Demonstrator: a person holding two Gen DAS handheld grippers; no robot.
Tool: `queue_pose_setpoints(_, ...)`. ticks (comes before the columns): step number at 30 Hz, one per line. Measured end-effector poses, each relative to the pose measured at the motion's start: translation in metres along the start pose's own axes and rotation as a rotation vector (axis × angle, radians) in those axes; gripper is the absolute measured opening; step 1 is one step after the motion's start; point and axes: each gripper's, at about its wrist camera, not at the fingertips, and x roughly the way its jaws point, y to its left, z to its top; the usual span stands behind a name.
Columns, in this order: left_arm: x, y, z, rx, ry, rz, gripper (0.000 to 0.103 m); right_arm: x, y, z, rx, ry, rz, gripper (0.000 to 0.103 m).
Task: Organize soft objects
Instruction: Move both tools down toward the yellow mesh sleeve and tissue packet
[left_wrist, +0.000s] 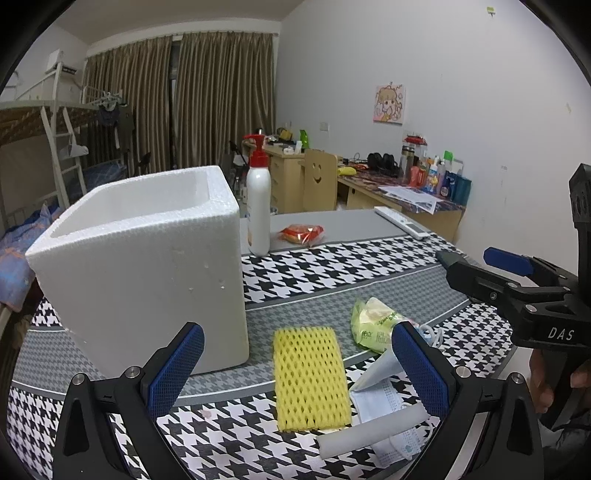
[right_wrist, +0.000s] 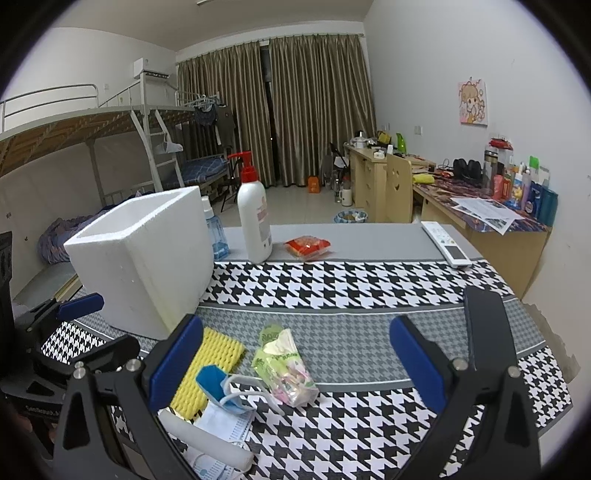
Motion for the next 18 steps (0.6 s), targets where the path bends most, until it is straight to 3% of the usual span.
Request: queue_pose_setpoints(18,0.024,0.004,-0.012,0.000,0.090,0.001,0.102,0.024,-0.009,-0.008,0.009,0.081,-0.037,0.102)
